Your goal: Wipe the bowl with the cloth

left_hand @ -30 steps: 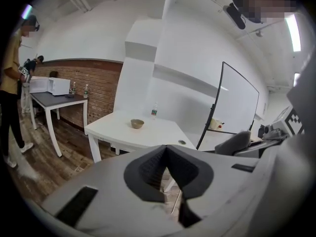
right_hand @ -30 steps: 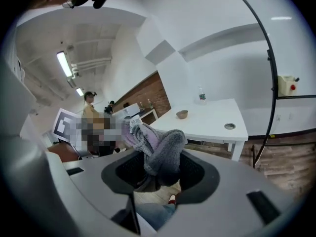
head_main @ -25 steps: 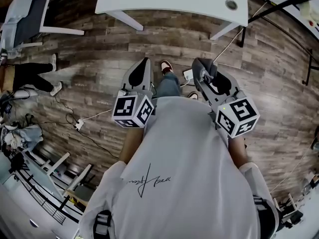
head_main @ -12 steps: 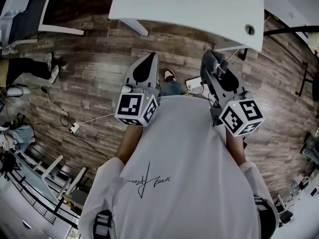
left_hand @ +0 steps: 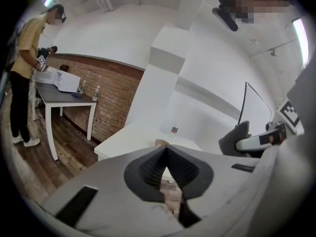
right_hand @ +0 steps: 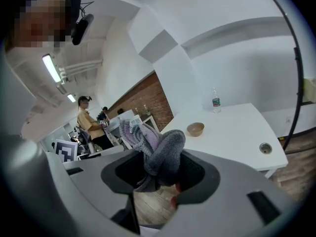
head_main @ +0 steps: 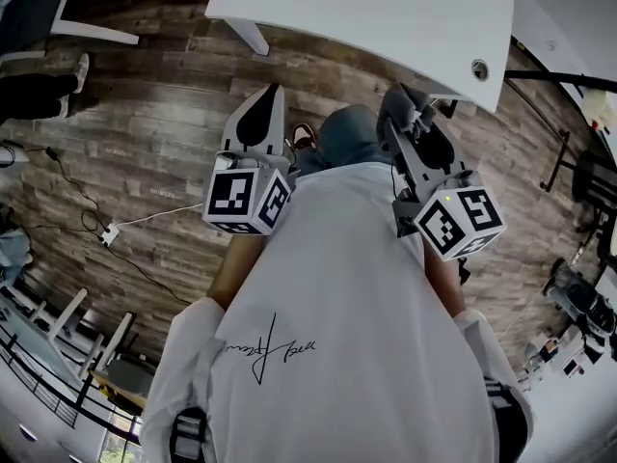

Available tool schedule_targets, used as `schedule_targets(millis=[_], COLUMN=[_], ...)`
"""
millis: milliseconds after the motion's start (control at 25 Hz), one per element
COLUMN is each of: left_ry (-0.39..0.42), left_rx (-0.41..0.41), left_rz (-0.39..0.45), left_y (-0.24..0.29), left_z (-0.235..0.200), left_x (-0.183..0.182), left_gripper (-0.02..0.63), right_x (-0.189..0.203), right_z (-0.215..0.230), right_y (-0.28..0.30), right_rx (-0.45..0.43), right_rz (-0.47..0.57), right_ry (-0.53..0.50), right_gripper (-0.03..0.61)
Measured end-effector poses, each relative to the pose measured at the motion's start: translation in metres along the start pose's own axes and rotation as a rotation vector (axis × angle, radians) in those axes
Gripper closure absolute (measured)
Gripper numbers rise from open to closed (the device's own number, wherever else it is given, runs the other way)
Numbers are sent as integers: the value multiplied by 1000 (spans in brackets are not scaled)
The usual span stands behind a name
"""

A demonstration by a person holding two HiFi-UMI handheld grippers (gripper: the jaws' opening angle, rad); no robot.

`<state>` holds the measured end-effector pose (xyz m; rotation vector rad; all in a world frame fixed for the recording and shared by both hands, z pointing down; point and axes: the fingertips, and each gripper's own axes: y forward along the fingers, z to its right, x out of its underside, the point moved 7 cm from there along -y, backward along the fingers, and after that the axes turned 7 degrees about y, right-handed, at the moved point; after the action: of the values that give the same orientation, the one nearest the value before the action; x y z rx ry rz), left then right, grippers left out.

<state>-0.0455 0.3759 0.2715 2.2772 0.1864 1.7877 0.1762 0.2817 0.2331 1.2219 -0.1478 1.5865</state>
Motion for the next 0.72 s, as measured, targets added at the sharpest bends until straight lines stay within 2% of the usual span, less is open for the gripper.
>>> schedule_targets(millis=[120, 280, 440, 600, 720], left_ry=[-23, -49, -27, -63, -41], left_rx=[-3, -12, -6, 23, 26], left_rz=[5, 64, 36, 38, 8], left_y=[2, 11, 38, 63, 88], left_z=[-3, -9, -8, -9, -9], left_x=[2, -4, -11, -20, -26], left_gripper=[600, 601, 600, 601, 601], right_x=[0, 2, -14, -30, -43], right_z=[1, 9, 27, 47, 64], right_y=[9, 25, 37, 50, 62], right_rx=[3, -11, -2, 5, 11], right_rz=[-4, -17, -3, 1, -4], right_ry=[-7, 17, 19, 31, 45], right_gripper=[399, 399, 399, 399, 399])
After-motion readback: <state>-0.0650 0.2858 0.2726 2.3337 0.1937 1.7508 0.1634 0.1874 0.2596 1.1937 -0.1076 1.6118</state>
